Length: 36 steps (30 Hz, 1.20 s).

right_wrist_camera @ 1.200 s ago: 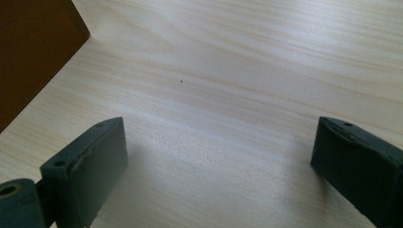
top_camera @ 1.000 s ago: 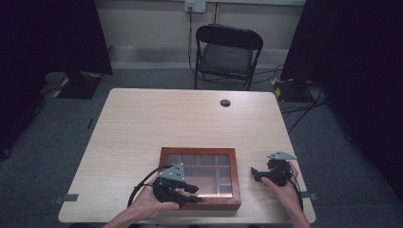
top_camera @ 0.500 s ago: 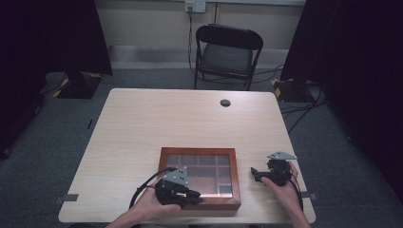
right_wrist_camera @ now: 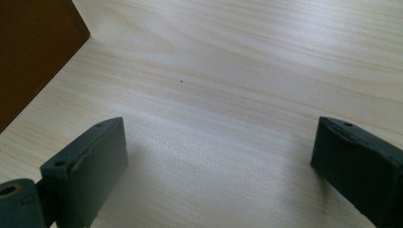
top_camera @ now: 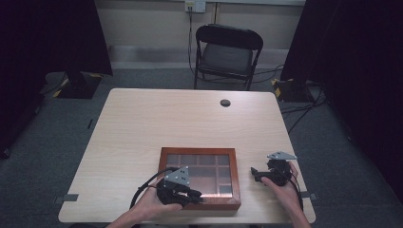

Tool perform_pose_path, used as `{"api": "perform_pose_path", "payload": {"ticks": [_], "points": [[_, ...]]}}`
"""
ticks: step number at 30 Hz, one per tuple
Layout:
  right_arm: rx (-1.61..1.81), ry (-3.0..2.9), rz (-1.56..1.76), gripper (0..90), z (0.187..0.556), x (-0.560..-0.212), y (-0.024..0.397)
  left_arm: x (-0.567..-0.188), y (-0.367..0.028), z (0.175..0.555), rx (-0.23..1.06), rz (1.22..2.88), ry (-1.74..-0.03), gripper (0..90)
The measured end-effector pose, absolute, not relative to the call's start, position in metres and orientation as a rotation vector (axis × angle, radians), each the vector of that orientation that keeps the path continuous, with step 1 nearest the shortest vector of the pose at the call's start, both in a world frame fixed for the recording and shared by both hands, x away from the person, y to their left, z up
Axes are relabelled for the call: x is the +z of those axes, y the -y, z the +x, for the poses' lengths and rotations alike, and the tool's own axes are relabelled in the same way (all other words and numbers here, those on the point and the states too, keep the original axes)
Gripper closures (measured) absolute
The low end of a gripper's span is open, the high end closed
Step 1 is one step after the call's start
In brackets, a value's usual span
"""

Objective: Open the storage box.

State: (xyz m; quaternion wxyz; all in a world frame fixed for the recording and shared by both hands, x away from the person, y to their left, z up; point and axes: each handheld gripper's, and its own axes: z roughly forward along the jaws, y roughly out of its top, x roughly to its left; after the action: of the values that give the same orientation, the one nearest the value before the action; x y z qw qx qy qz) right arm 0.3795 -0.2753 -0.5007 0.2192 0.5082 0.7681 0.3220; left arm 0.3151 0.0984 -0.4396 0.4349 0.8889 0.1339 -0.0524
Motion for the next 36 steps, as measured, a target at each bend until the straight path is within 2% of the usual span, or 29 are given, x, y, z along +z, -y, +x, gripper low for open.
{"api": "perform_pose_path", "payload": {"ticks": [4,30,36], "points": [[0.891,-2.125,1.406,3.8,0.3795,-0.5007,0.2753,-0.4422,-0.0982,0.3162,-0.132,2.215,-0.350,73.8],[0.893,-2.124,1.406,3.8,0.3798,-0.5007,0.2752,-0.4412,-0.0973,0.3127,-0.075,2.214,-0.318,74.8],[0.893,-2.125,1.405,3.8,0.3799,-0.5007,0.2753,-0.4404,-0.0964,0.3095,-0.067,2.212,-0.291,79.4]]}}
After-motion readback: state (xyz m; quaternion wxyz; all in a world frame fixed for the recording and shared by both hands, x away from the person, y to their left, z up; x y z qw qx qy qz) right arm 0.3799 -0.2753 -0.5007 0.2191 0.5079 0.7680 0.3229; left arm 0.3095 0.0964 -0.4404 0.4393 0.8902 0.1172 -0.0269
